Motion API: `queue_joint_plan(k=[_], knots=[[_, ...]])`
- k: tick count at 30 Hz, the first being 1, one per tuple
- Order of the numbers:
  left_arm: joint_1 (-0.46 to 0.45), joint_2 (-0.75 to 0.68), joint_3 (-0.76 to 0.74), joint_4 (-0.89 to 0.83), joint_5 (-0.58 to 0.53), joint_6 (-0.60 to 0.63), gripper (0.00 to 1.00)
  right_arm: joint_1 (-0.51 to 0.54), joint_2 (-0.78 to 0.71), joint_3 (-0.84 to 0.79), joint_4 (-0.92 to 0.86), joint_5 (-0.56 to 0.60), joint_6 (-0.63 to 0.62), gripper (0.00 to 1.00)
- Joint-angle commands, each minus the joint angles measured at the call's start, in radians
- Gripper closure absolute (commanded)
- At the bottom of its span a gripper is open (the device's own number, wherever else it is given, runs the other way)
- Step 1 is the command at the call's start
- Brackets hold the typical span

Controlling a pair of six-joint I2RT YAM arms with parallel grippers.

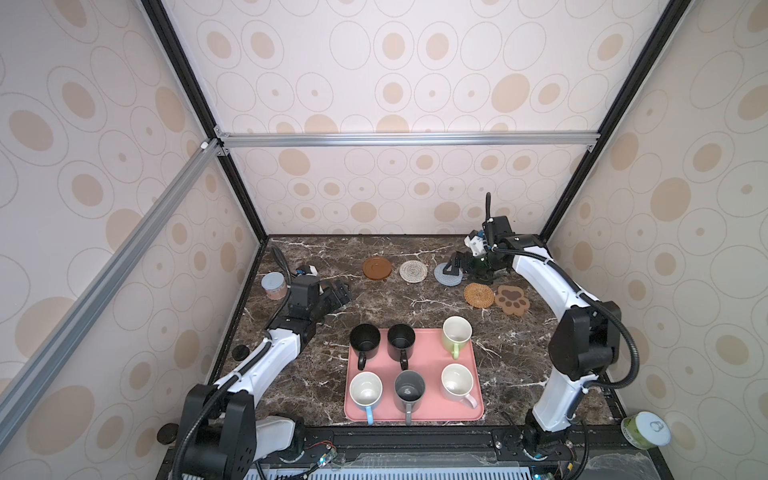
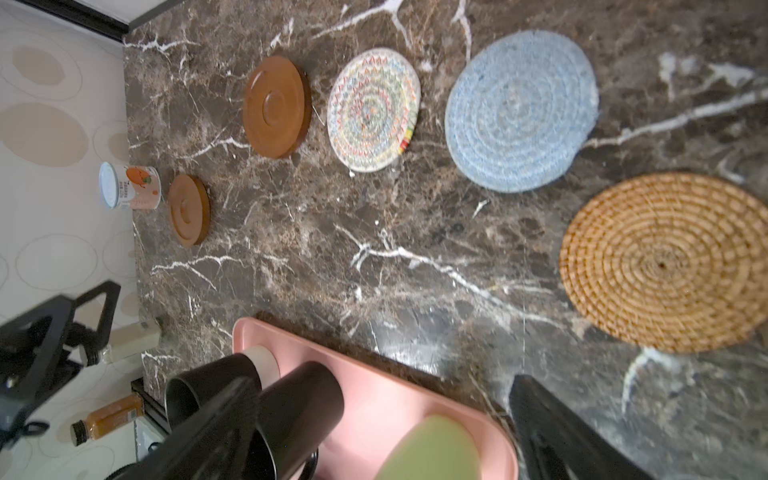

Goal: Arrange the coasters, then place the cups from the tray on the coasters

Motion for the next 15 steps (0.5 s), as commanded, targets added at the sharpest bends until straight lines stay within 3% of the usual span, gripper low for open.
queue_joint_plan(k=[1, 9, 15], knots=[[0.045, 0.096, 0.121, -0.073, 0.057, 0.081, 0.00, -0.005, -0.111, -0.085, -0.014, 0.026, -0.028, 0.02], [0.088, 0.377, 0.372, -0.223, 0.063, 0.209, 0.00, -0.005, -0.392, -0.297, -0.011, 0.111, 0.001, 0.01], [0.090, 0.527, 0.496, -0.305, 0.042, 0.273, 0.00, -0.005, -0.514, -0.387, -0.014, 0.123, 0.038, 0.01]])
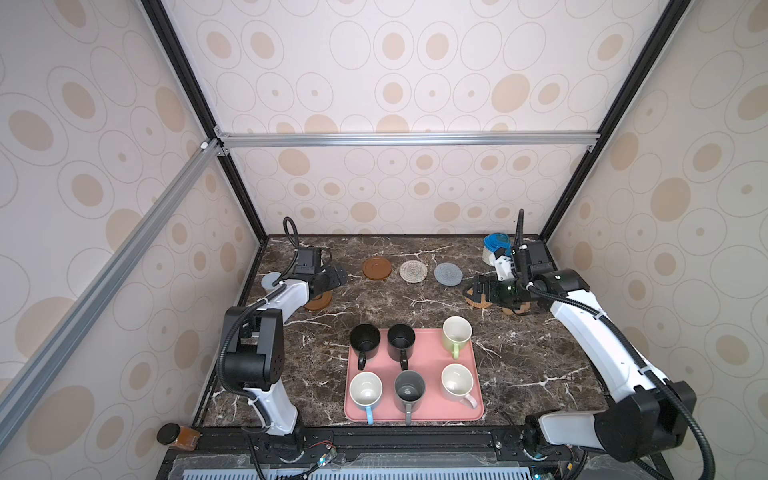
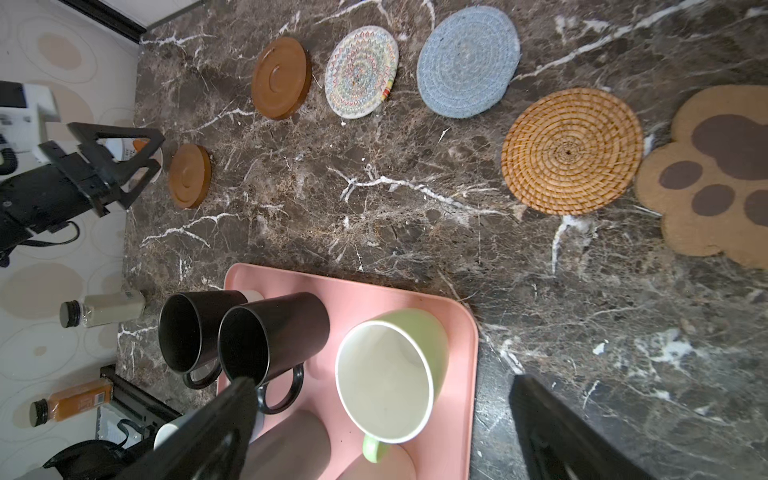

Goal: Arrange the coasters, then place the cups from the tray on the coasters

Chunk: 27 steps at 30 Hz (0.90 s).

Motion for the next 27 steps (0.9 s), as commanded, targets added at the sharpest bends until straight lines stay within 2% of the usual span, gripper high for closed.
queue_joint_plan(k=[1, 10, 27], knots=[[0.006, 0.052, 0.076, -0.092, -0.012, 0.076, 0.00, -0.004, -0.046, -0.038, -0.019, 0.026, 0.029, 0.01], [0.006, 0.159, 0.145, -0.137, 0.027, 0.129, 0.01, -0.004, -0.118, -0.103, -0.003, 0.040, 0.064, 0.01], [-0.024, 0.197, 0.101, -0.115, 0.115, 0.152, 0.01, -0.004, -0.128, -0.121, 0.006, 0.051, 0.094, 0.01]])
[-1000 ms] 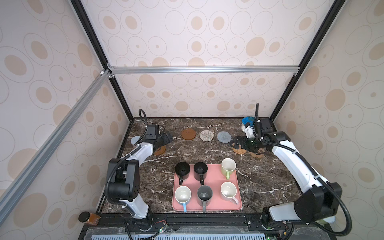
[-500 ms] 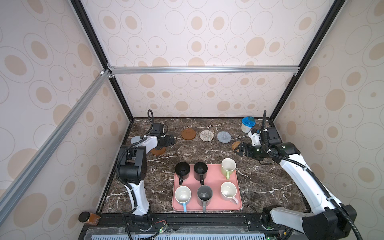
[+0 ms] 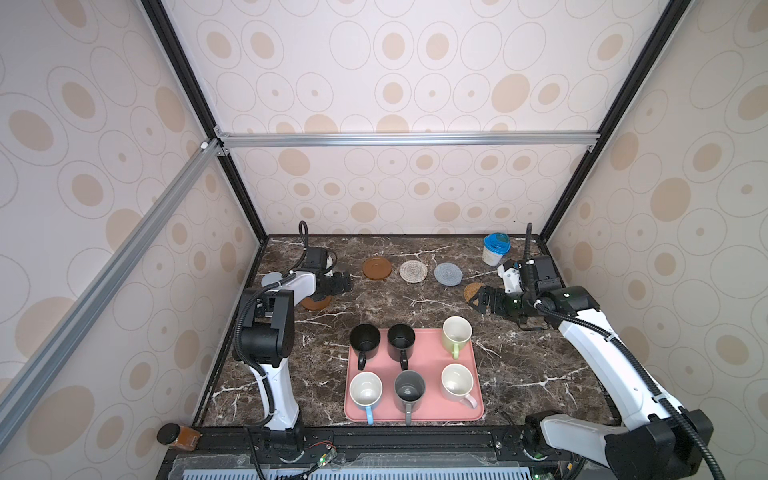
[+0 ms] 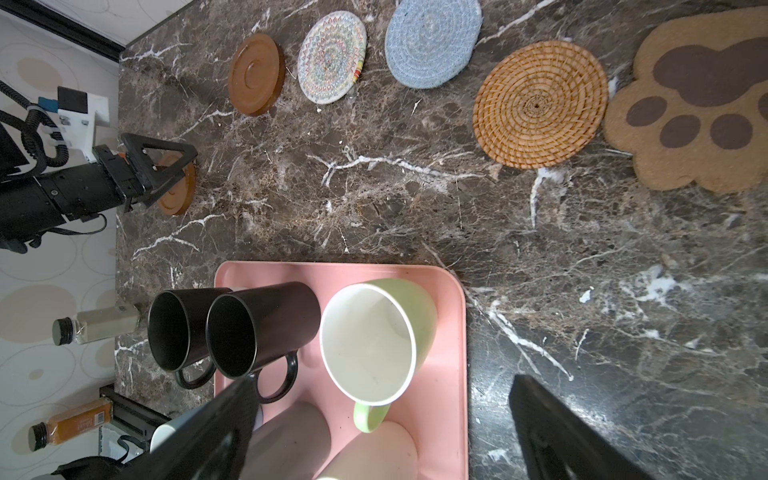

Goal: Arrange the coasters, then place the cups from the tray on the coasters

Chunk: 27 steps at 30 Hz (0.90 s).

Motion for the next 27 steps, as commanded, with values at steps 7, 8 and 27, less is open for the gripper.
queue_joint_plan(k=[7, 8, 27], knots=[[-0.077, -0.004, -0.081, 0.045, 0.076, -0.037, 0.00, -0.004, -0.020, -0.007, 0.008, 0.013, 0.024, 0.01], [-0.086, -0.011, -0.090, 0.057, 0.081, -0.045, 0.00, -0.004, -0.022, -0.006, 0.007, 0.015, 0.024, 0.02], [-0.246, -0.104, -0.222, 0.259, 0.171, -0.213, 0.00, -0.004, -0.026, 0.003, 0.022, 0.018, 0.046, 0.01]])
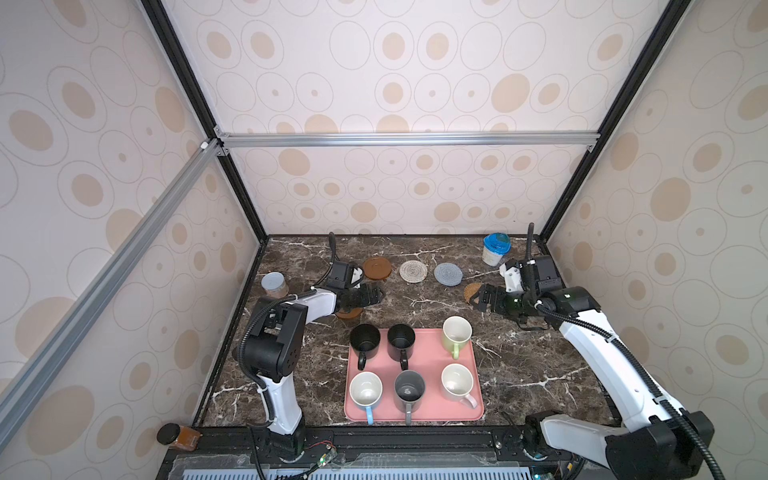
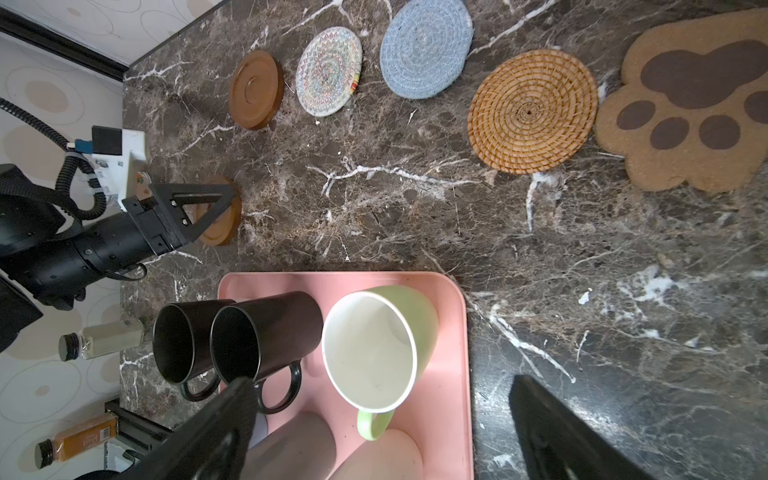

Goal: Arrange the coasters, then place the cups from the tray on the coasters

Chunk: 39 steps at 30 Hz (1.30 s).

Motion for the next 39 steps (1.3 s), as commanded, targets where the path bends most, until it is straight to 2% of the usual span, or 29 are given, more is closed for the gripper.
queue_joint_plan(k=[1, 19, 39], knots=[[-0.030, 0.004, 0.000, 0.001, 0.031, -0.037, 0.00, -0.004, -0.020, 0.006, 0.005, 0.005, 0.015, 0.01], [-0.110, 0.095, 0.090, 0.034, 0.081, -0.053, 0.00, -0.004, -0.034, 0.002, 0.014, 0.007, 0.036, 0.01], [-0.124, 0.139, 0.158, 0.019, 0.062, -0.051, 0.00, -0.004, -0.034, 0.017, 0.009, 0.014, 0.040, 0.01]])
